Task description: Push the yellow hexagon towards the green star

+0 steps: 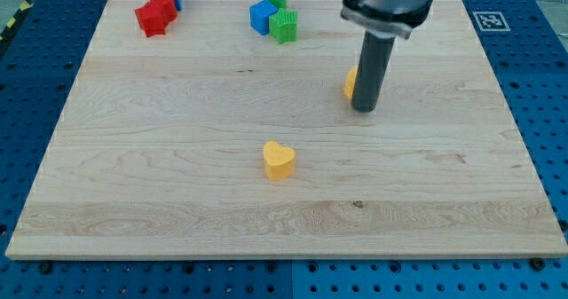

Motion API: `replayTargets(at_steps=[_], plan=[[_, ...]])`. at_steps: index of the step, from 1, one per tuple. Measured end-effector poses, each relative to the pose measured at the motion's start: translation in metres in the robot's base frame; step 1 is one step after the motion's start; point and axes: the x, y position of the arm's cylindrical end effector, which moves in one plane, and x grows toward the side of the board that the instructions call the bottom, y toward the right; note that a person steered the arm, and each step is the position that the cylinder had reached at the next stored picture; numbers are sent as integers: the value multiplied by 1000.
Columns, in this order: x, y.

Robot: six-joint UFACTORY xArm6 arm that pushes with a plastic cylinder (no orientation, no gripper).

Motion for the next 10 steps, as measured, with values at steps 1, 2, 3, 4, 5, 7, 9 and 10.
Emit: replayTargets(at_steps=[1, 2, 3, 4, 5, 7, 9, 10], plan=[[-33, 23], [-64, 41], [-58, 66], [-8, 89], [-16, 45], [-55, 4], [-68, -6], [-62, -7]])
